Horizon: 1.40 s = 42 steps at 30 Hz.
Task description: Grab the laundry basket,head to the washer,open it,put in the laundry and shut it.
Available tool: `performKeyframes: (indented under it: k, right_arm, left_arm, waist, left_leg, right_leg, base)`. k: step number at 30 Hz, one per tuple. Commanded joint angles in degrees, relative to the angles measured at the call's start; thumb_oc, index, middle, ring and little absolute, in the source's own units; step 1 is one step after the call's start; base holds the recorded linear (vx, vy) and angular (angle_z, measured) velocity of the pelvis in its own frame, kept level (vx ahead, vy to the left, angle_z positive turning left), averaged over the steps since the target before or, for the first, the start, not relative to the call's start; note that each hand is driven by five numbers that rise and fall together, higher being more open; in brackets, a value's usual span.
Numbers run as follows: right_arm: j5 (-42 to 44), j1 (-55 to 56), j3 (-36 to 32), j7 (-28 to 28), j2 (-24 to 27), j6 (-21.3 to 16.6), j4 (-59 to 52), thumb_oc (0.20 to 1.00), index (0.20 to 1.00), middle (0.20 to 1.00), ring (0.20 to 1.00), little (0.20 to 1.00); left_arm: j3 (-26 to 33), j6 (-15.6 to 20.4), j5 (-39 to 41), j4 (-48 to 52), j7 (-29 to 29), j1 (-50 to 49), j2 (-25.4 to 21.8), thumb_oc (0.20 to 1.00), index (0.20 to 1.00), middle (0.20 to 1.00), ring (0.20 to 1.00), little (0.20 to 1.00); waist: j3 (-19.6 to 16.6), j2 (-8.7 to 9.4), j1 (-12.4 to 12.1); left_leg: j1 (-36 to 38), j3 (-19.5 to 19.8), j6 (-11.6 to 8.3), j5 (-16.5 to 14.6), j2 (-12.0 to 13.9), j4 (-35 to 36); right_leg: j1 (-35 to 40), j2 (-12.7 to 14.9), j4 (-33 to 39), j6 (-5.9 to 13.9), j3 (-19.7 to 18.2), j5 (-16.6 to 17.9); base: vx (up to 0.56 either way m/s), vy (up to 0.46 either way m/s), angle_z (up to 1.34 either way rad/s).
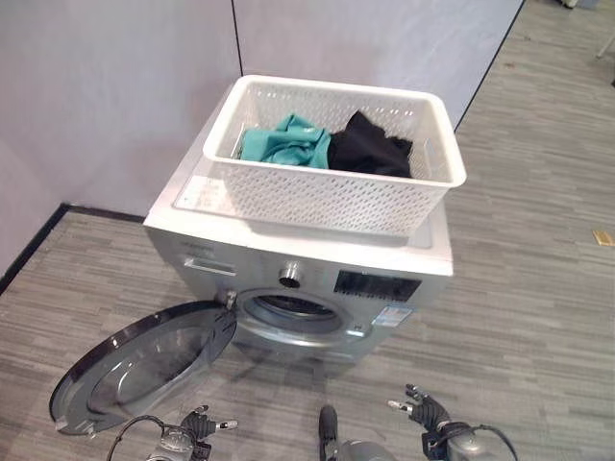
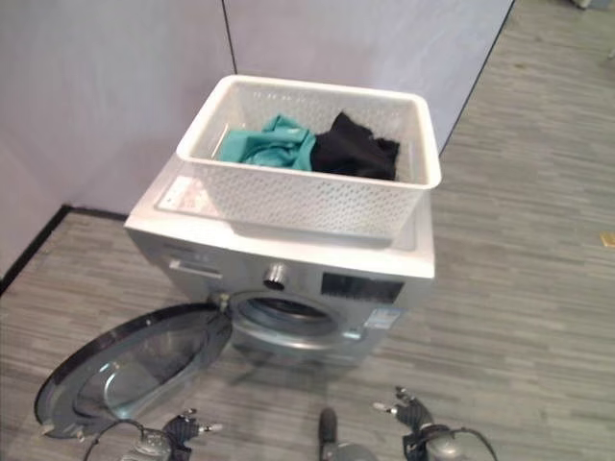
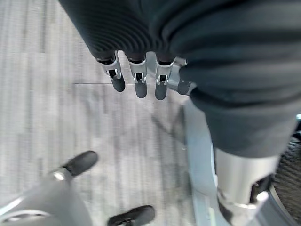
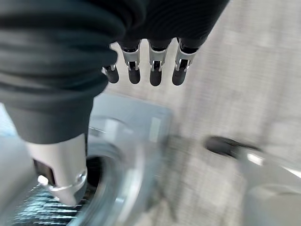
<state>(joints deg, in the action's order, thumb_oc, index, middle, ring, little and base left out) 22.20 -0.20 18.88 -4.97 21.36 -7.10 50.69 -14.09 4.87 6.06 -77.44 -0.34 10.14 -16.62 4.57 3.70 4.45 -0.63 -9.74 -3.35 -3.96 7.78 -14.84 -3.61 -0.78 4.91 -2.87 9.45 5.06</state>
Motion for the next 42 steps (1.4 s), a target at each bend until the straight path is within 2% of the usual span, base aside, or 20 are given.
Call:
performKeyframes:
  k: [1, 3, 5, 8, 9, 13, 14, 15, 18, 19, 21, 22, 27, 31, 33, 36, 38, 39, 41, 42]
  right_arm:
    - [-0.02, 0.01, -0.75, 1.11, 1.86, -2.32, 0.49, 1.0, 1.0, 1.0, 1.0, 1.0]
    - [-0.15, -0.04, -0.74, 1.16, 1.93, -2.26, 0.45, 1.0, 1.0, 1.0, 1.0, 1.0]
    - [-0.84, -0.26, -0.69, 1.51, 2.23, -2.07, 0.13, 1.0, 1.0, 1.0, 1.0, 1.0]
    - [-2.21, -1.28, 0.35, 1.77, 2.27, -2.13, 1.03, 1.0, 1.0, 1.0, 1.0, 1.0]
    - [-2.1, -1.42, 0.44, 1.8, 2.15, -2.04, 1.25, 1.0, 1.0, 1.0, 1.0, 1.0]
    - [-2.64, -1.85, 0.7, 2.45, 1.6, -1.73, 2.3, 1.0, 1.0, 1.0, 1.0, 1.0]
    - [-3.08, -1.91, 0.8, 2.59, 1.65, -1.69, 2.42, 1.0, 1.0, 1.0, 1.0, 1.0]
    - [-3.37, -1.96, 0.71, 2.4, 1.46, -1.44, 2.96, 1.0, 1.0, 1.0, 1.0, 1.0]
    - [-3.9, -1.57, 0.65, 2.49, 0.82, -1.19, 3.52, 1.0, 1.0, 1.0, 1.0, 1.0]
    - [-4.01, -2.06, 0.55, 2.72, 0.49, -0.91, 3.59, 1.0, 1.0, 1.0, 1.0, 1.0]
    - [-4.1, -2.35, 0.63, 2.67, 0.24, -0.87, 3.04, 1.0, 1.0, 1.0, 1.0, 1.0]
    - [-4.58, -3.08, 1.07, 2.44, -0.14, -0.74, 2.48, 1.0, 1.0, 1.0, 1.0, 1.0]
    - [-5.42, -3.24, 1.68, 2.11, -1.07, -0.64, 0.93, 1.0, 1.0, 1.0, 1.0, 1.0]
    - [-7.73, -2.47, 2.65, 1.44, -1.12, -0.64, -1.02, 1.0, 1.0, 1.0, 1.0, 1.0]
    - [-8.08, -2.17, 2.89, 1.22, -1.23, -0.89, -1.41, 1.0, 1.0, 1.0, 1.0, 1.0]
    - [-7.47, -1.35, 2.73, 1.05, -1.65, -1.15, -0.43, 1.0, 1.0, 1.0, 1.0, 1.0]
    - [-6.86, -0.83, 3.2, 1.49, -1.88, -1.56, 0.68, 1.0, 1.0, 1.0, 1.0, 1.0]
    - [-7.29, -0.42, 3.37, 1.5, -1.88, -1.38, 0.13, 1.0, 1.0, 1.0, 1.0, 1.0]
    - [-7.19, 0.09, 3.42, 1.43, -1.47, -1.61, 0.75, 1.0, 1.0, 1.0, 1.0, 1.0]
    - [-7.46, 0.17, 3.24, 1.67, -1.43, -1.66, 1.21, 1.0, 1.0, 1.0, 1.0, 1.0]
  left_arm:
    - [0.01, 0.83, 0.84, 0.08, 0.74, 2.64, 0.55, 1.0, 1.0, 1.0, 1.0, 1.0]
    - [0.0, 0.84, 1.19, 0.11, 0.73, 2.89, 0.59, 1.0, 1.0, 1.0, 1.0, 1.0]
    - [-0.07, 0.79, 1.43, 0.57, 0.97, 3.36, 0.32, 1.0, 1.0, 1.0, 1.0, 1.0]
    - [-0.33, 1.08, 1.93, 0.57, 1.15, 3.48, -0.28, 1.0, 1.0, 1.0, 1.0, 1.0]
    - [-0.42, 1.14, 2.34, 0.64, 1.11, 3.3, -0.46, 1.0, 1.0, 1.0, 1.0, 1.0]
    - [-1.44, 1.15, 2.46, 1.03, 1.29, 3.9, -0.76, 1.0, 1.0, 1.0, 1.0, 1.0]
    - [-1.86, 1.09, 2.06, 1.11, 1.34, 4.28, -0.77, 1.0, 1.0, 1.0, 1.0, 1.0]
    - [-2.14, 1.11, 1.46, 0.99, 1.11, 4.01, -0.47, 1.0, 1.0, 1.0, 1.0, 1.0]
    - [-1.84, 1.19, 1.53, 0.67, 1.28, 3.49, -0.49, 1.0, 1.0, 1.0, 1.0, 1.0]
    - [-1.82, 1.17, 1.54, 0.66, 1.22, 3.53, -0.6, 1.0, 1.0, 1.0, 1.0, 1.0]
    - [-1.59, 1.31, 1.43, 0.68, 1.27, 3.37, -0.66, 1.0, 1.0, 1.0, 1.0, 1.0]
    - [-1.19, 1.52, 1.26, 1.25, 1.56, 3.07, -0.92, 1.0, 1.0, 1.0, 1.0, 1.0]
    - [-0.35, 1.56, -0.18, 0.85, 1.48, 1.91, -1.7, 1.0, 1.0, 1.0, 1.0, 1.0]
    - [1.1, 1.77, -0.88, 0.66, 0.96, -0.52, -2.01, 1.0, 1.0, 1.0, 1.0, 1.0]
    - [1.7, 1.84, -0.74, 1.0, 0.86, -1.47, -1.86, 1.0, 1.0, 1.0, 1.0, 1.0]
    - [0.8, 1.85, -0.91, 1.26, 0.64, -1.72, -1.22, 1.0, 1.0, 1.0, 1.0, 1.0]
    - [-0.58, 1.7, -1.71, 1.26, 0.73, -1.12, -1.18, 1.0, 1.0, 1.0, 1.0, 1.0]
    - [-0.76, 1.53, -2.55, 0.9, 0.54, -1.23, -0.92, 1.0, 1.0, 1.0, 1.0, 1.0]
    - [-1.7, 1.69, -3.76, 0.65, 0.56, -1.09, -0.24, 1.0, 1.0, 1.0, 1.0, 1.0]
    - [-1.79, 1.83, -3.68, 0.63, 0.76, -1.02, 0.02, 1.0, 1.0, 1.0, 1.0, 1.0]
  waist:
    - [1.47, -1.2, 0.63]
    - [1.36, -0.86, 0.95]
    - [1.4, -0.56, 0.95]
    - [1.97, -1.18, -0.8]
    - [1.78, -1.53, -0.8]
    - [2.16, -2.6, -1.09]
    - [2.5, -2.65, -1.24]
    - [2.34, -2.62, -1.94]
    - [1.57, -2.67, -1.72]
    - [1.03, -2.68, -2.06]
    - [0.84, -2.57, -2.24]
    - [0.57, -2.25, -2.89]
    - [0.11, -2.13, -3.51]
    - [0.26, -1.84, -3.93]
    - [0.61, -1.81, -4.58]
    - [0.8, -1.75, -3.82]
    - [1.16, -0.7, -3.28]
    - [1.28, -0.32, -3.68]
    - [1.32, -0.32, -3.14]
    - [1.22, -0.5, -3.14]
  left_leg:
    - [-6.02, 4.1, 0.69, 1.79, -3.77, -4.52]
    - [-7.57, 2.79, 1.16, 1.65, -3.78, -2.99]
    - [-8.9, 0.23, 1.17, 1.47, -1.35, 0.33]
    - [-10.3, 7.63, -0.18, 4.92, -2.95, 6.78]
    - [-10.58, 8.77, -0.53, 6.48, -2.55, 9.02]
    - [-14.05, 8.3, -1.43, 10.84, 0.28, 10.85]
    - [-14.55, 7.72, -1.41, 10.85, 0.78, 10.09]
    - [-14.22, 9.05, -0.61, 7.84, -1.55, 7.05]
    - [-13.38, 8.65, 0.24, 6.38, -3.1, 6.23]
    - [-13.24, 7.97, 1.54, 4.0, -4.99, 4.46]
    - [-12.91, 7.01, 2.1, 2.97, -5.44, 3.81]
    - [-12.93, 5.21, 3.24, 0.88, -6.22, 1.93]
    - [-10.88, 2.91, 5.26, -0.83, -7.33, 2.62]
    - [-7.85, 0.99, 5.83, -0.41, -7.32, 6.28]
    - [-6.6, -0.31, 5.68, 1.1, -6.9, 9.86]
    - [-5.66, 0.72, 5.63, 3.01, -7.46, 13.33]
    - [-4.96, 1.61, 4.99, 4.18, -8.68, 15.44]
    - [-4.23, 1.03, 4.61, 4.19, -8.64, 15.56]
    - [-3.83, 1.87, 4.37, 4.16, -8.7, 15.24]
    - [-3.57, 2.22, 4.08, 4.11, -8.7, 15.3]
  right_leg:
    - [-0.39, 1.34, -4.19, 4.59, -1.96, -2.83]
    - [-0.18, 1.81, -3.92, 4.79, -1.84, -2.79]
    - [0.65, 2.77, -3.71, 5.21, -1.85, -3.41]
    - [1.84, 1.99, -4.34, 4.94, -4.1, -5.12]
    - [2.08, 1.77, -4.44, 4.97, -4.42, -5.62]
    - [3.14, 2.72, -7.32, 4.88, -4.55, -8.88]
    - [3.21, 3.33, -8.52, 5.09, -4.5, -9.16]
    - [4.06, 4.7, -9.57, 5.94, -5.73, -10.36]
    - [4.76, 6.09, -9.93, 6.7, -6.42, -10.05]
    - [4.6, 8.11, -10.39, 8.16, -7.67, -9.22]
    - [4.33, 8.97, -10.4, 8.77, -8.37, -8.3]
    - [3.81, 10.84, -10.09, 10.1, -9.41, -6.03]
    - [2.35, 13.24, -11.32, 11.79, -10.74, -0.07]
    - [1.18, 15.53, -11.26, 12.45, -6.13, 5.21]
    - [0.59, 14.49, -11.5, 12.52, -1.9, 4.72]
    - [-1.48, 5.88, -11.56, 10.53, -3.79, -2.4]
    - [-2.6, 1.21, -8.21, 8.64, -4.52, -3.89]
    - [-1.28, 2.35, -6.35, 8.56, -1.54, -3.39]
    - [-0.23, 1.11, -4.41, 7.91, -5.94, -3.21]
    - [0.16, 0.98, -3.41, 7.91, -5.97, -2.72]
  base:
    - [0.06, -0.06, 0.13]
    - [0.06, -0.025, 0.01]
    - [0.16, 0.052, 0.14]
    - [0.22, 0.131, -0.06]
    - [0.2, 0.152, -0.35]
    - [0.19, 0.219, -0.16]
    - [0.23, 0.357, 0.17]
    - [0.21, 0.324, 0.2]
    - [0.21, 0.307, -0.07]
    - [0.13, 0.335, -0.2]
    - [0.12, 0.33, -0.18]
    - [0.1, 0.307, -0.43]
    - [0.07, 0.239, -0.55]
    - [0.01, 0.131, -0.24]
    - [-0.03, 0.115, -0.58]
    - [0.03, 0.091, -0.33]
    - [0.07, -0.006, 0.32]
    - [0.07, -0.066, 0.29]
    - [0.07, -0.086, 0.26]
    - [0.06, -0.114, 0.25]
